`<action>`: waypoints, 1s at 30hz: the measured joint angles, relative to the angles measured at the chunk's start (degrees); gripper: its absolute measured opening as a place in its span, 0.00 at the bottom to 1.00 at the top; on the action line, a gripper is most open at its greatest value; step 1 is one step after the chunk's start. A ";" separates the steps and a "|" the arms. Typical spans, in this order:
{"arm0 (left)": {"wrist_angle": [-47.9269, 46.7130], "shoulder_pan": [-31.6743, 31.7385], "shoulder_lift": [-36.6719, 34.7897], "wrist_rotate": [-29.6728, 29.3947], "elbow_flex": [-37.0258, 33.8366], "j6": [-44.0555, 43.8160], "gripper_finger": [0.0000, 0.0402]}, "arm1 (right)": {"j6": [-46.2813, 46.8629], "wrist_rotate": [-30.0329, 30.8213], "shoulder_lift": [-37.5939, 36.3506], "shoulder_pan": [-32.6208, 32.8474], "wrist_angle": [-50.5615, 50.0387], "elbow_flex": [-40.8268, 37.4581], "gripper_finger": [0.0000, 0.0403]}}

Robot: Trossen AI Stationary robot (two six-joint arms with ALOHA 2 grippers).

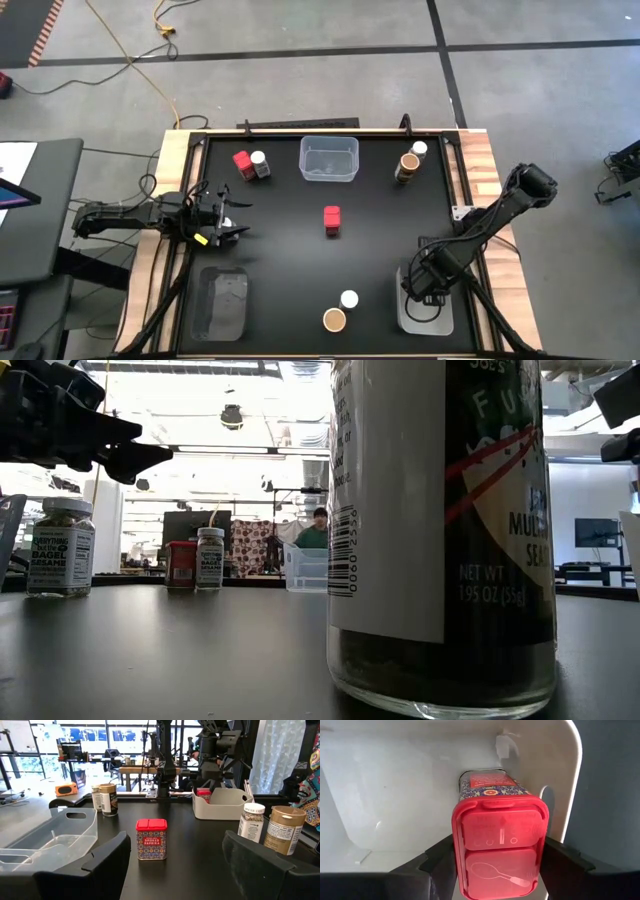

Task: Sort spices by type
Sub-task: Put the right red spice can into the white bin, then put the top left spice bottle into the transparent bin

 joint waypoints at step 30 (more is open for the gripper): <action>0.00 -0.02 0.02 0.00 0.00 -0.01 0.76 | -2.05 2.48 0.00 -0.13 -18.47 14.59 0.93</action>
